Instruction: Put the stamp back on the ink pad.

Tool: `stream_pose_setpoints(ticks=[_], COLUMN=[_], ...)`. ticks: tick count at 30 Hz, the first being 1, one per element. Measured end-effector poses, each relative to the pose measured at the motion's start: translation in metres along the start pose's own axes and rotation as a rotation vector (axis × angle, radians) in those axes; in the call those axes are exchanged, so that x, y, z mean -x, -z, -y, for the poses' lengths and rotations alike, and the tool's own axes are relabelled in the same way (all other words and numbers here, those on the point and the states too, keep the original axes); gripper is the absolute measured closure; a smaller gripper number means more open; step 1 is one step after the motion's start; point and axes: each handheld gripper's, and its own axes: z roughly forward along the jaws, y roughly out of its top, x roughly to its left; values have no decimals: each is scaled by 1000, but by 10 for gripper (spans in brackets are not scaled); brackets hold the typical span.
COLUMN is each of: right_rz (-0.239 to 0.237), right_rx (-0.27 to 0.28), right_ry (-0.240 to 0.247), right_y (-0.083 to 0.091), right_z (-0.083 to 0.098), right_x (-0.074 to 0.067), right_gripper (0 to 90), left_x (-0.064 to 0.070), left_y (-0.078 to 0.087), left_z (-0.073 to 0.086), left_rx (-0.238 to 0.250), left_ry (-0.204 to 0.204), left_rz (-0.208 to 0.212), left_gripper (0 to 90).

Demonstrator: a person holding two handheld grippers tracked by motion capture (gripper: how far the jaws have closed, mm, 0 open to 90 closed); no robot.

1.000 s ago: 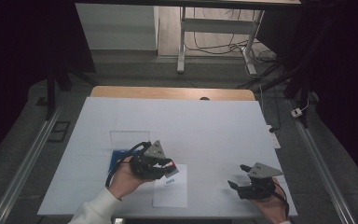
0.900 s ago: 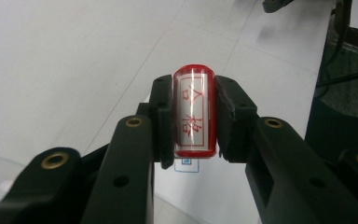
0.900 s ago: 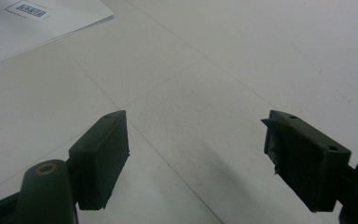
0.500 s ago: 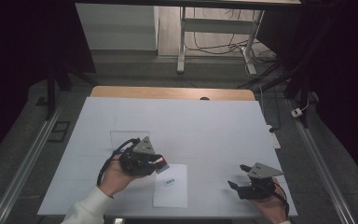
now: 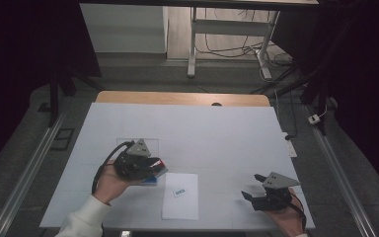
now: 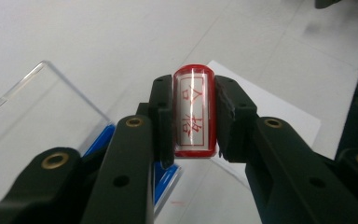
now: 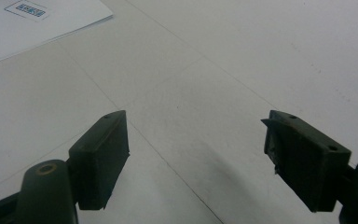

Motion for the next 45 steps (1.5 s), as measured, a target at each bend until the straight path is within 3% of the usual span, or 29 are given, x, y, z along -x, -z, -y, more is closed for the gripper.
stream_pose_setpoints(ticks=[12,26,32,45], right_rz=[-2,-3,-1,-1], right_rx=[-4,-8,-5,-8], right_ry=[1,2,0,1], right_y=[-1,-1,-2,-2], right_z=[0,0,1,1], right_x=[0,0,0,0], right_gripper=[215,215,215,215], left_x=[-22,-41,-46,-47], left_y=[3,-5,-12,-21], left_z=[17,40,47,51], left_rx=[-31,-114,-163,-183], left_ry=[62,111,107,105], left_rz=[-45,-120,-174,-182], left_gripper=[699,699,699,694])
